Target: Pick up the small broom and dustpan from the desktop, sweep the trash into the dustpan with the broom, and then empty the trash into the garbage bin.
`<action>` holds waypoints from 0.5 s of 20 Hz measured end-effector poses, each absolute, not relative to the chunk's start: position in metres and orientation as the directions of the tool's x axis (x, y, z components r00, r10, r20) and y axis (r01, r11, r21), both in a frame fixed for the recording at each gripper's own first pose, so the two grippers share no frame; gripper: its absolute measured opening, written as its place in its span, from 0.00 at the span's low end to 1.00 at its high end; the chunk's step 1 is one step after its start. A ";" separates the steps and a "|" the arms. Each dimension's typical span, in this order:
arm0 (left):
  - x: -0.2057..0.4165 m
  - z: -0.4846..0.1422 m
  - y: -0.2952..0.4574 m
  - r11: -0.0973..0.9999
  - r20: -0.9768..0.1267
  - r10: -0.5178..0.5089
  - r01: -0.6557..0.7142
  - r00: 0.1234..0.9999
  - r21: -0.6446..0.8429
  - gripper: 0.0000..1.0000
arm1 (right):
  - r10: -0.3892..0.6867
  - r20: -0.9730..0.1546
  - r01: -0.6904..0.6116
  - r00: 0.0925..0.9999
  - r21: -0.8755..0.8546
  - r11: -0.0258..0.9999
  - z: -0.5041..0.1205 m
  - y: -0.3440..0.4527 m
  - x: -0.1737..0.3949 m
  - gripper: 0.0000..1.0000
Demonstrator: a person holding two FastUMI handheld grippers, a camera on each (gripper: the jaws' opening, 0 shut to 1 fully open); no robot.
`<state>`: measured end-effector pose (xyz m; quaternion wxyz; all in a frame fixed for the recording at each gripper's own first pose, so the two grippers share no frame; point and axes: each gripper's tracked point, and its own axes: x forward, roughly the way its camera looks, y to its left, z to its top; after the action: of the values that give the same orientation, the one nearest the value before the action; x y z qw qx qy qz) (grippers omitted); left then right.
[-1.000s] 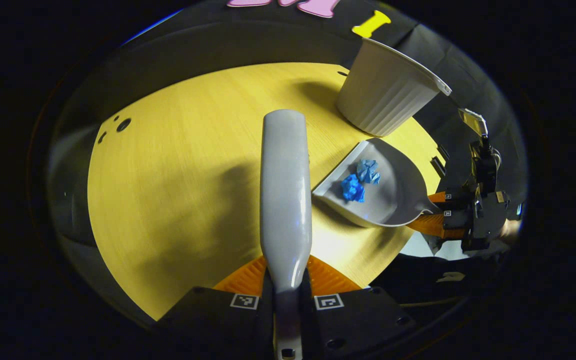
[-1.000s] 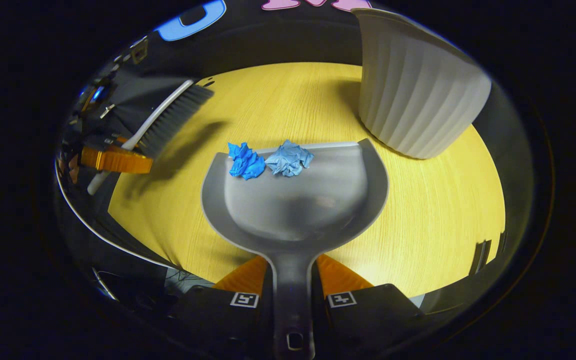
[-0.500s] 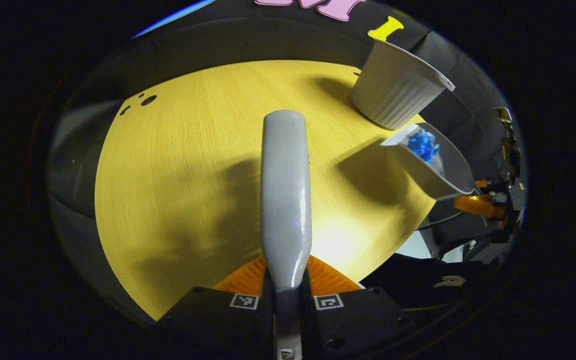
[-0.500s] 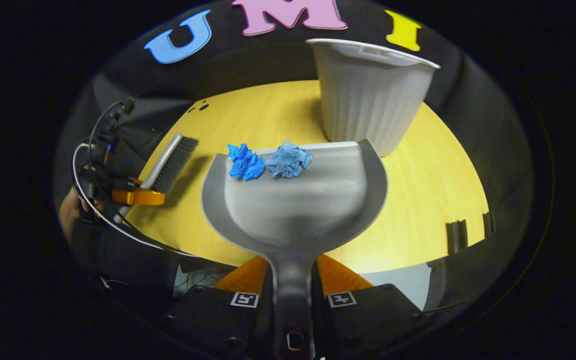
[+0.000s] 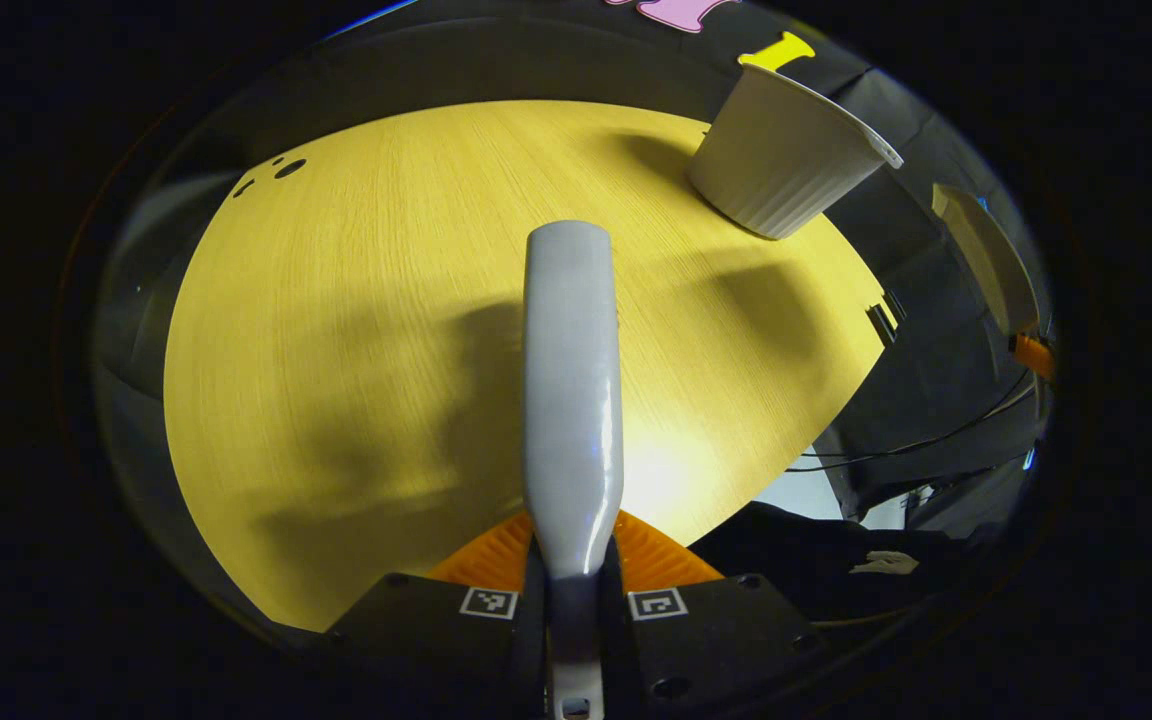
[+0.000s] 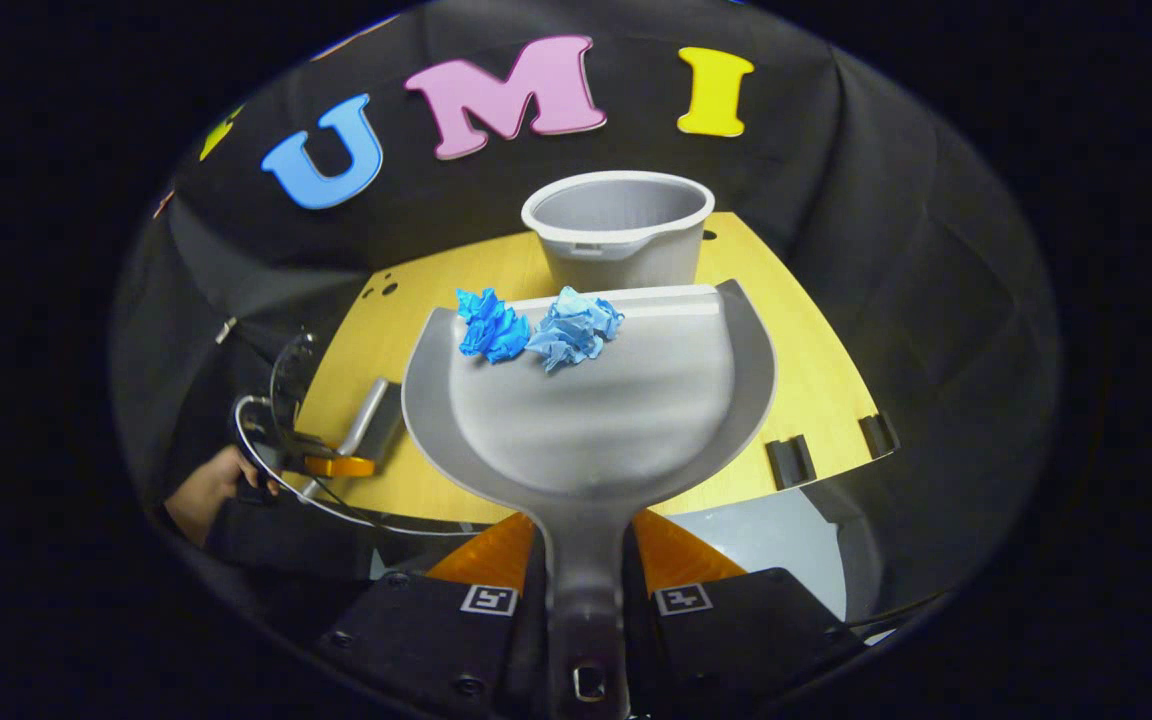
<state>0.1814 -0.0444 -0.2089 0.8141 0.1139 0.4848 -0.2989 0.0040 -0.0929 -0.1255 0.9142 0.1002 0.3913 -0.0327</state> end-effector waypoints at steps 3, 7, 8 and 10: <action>0.182 -0.208 -0.046 0.792 -0.853 -0.392 0.598 0.344 -0.123 0.26 | -0.067 -0.721 0.116 0.690 0.019 0.993 -0.100 -0.136 0.014 0.35; 0.183 -0.210 -0.044 0.786 -0.848 -0.405 0.604 0.341 -0.132 0.26 | -0.120 -0.717 0.124 0.687 -0.048 0.991 -0.062 -0.179 0.051 0.35; 0.183 -0.212 -0.044 0.784 -0.848 -0.403 0.607 0.344 -0.127 0.26 | -0.138 -0.716 0.115 0.684 -0.081 0.990 -0.055 -0.190 0.063 0.35; 0.182 -0.212 -0.045 0.791 -0.845 -0.404 0.598 0.351 -0.129 0.29 | -0.172 -0.712 0.082 0.681 -0.159 0.984 -0.043 -0.210 0.089 0.35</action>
<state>0.1820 -0.0455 -0.2122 0.8157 0.1015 0.4795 -0.3072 0.0894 -0.2104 -0.0426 0.9151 -0.0569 0.3931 -0.0694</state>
